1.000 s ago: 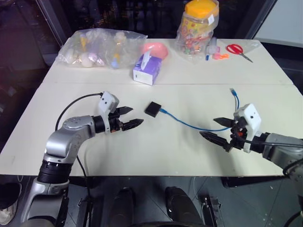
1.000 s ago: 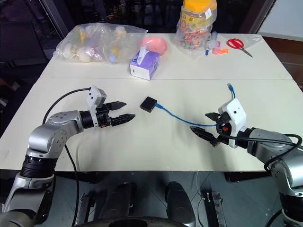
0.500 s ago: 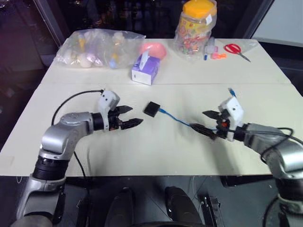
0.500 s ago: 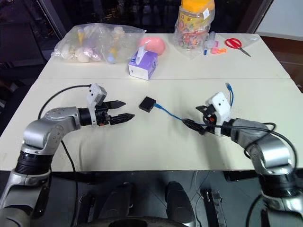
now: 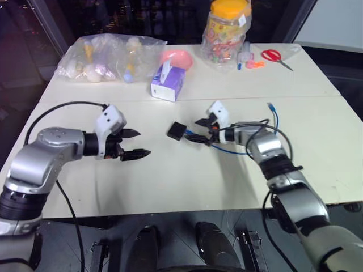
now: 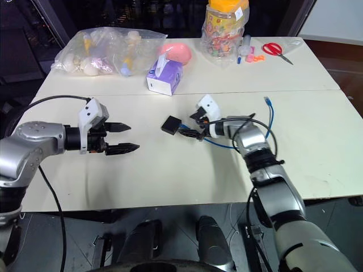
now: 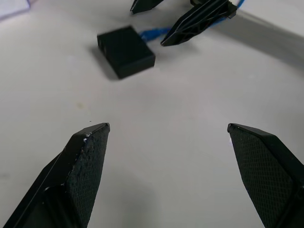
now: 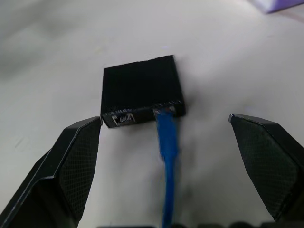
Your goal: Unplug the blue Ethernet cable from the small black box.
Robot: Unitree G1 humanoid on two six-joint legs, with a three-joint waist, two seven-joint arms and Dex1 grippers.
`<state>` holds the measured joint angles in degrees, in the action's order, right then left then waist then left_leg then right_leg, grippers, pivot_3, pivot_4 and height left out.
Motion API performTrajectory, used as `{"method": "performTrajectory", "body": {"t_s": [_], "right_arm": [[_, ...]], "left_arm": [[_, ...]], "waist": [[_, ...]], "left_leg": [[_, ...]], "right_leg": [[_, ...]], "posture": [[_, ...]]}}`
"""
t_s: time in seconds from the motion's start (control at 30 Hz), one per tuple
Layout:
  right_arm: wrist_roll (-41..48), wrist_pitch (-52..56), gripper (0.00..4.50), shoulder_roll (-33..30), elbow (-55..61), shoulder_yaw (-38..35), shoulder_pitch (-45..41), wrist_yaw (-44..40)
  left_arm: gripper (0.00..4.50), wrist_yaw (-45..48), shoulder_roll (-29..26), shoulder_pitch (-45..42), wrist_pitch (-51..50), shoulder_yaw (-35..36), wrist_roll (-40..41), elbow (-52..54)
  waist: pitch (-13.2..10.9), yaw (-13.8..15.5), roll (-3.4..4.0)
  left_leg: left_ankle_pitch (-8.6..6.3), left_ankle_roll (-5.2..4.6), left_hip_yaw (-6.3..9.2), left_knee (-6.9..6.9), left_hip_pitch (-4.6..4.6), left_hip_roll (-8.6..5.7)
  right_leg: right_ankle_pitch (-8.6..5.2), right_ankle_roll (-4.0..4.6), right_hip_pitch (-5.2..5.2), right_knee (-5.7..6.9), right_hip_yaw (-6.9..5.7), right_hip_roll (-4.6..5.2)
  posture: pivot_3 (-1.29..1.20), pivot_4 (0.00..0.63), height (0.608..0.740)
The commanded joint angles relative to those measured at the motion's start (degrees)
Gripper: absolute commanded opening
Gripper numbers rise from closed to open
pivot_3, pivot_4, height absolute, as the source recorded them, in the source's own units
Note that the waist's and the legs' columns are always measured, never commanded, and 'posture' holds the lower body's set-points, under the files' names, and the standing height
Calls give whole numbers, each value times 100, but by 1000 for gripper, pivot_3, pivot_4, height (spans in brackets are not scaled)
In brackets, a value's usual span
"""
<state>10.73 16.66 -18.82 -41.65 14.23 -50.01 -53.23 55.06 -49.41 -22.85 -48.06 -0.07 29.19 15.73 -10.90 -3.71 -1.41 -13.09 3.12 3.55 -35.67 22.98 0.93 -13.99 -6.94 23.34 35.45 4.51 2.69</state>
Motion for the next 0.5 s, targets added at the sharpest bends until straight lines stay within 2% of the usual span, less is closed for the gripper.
{"method": "performTrajectory", "body": {"t_s": [0.03,0.1,0.2,0.43,0.5], "right_arm": [[-306,-461,4500,106,-409,-25,-158,8],[-429,-576,4500,195,-687,-43,-196,54],[-605,-731,3657,252,-992,-64,-187,126],[-937,-936,19,64,-748,8,101,-21],[-1311,-1361,19,-103,-357,178,269,255]], "left_arm": [[4130,-118,-59,-5,76,275,29,228],[4130,-131,-76,14,89,297,37,235],[4184,-96,-112,7,153,340,20,158],[4184,-30,-80,-125,393,208,-87,-112],[4184,-26,99,-317,529,158,-100,-363]], "waist": [[0,12,0],[0,-17,0],[0,-30,0],[1,-22,0],[1,-7,1]], "left_leg": [[0,0,2,0,0,0],[0,0,1,0,-4,0],[0,1,-1,2,-37,0],[0,0,-1,6,-52,0],[0,0,-1,9,-52,0]], "right_leg": [[0,0,0,0,-2,0],[1,1,-1,2,-2,-1],[0,2,-25,11,0,-1],[-2,3,-35,18,1,-2],[-2,2,-35,18,1,-2]], "posture": [[0,150,739],[0,150,739],[0,150,739],[0,150,739],[0,150,739]]}}
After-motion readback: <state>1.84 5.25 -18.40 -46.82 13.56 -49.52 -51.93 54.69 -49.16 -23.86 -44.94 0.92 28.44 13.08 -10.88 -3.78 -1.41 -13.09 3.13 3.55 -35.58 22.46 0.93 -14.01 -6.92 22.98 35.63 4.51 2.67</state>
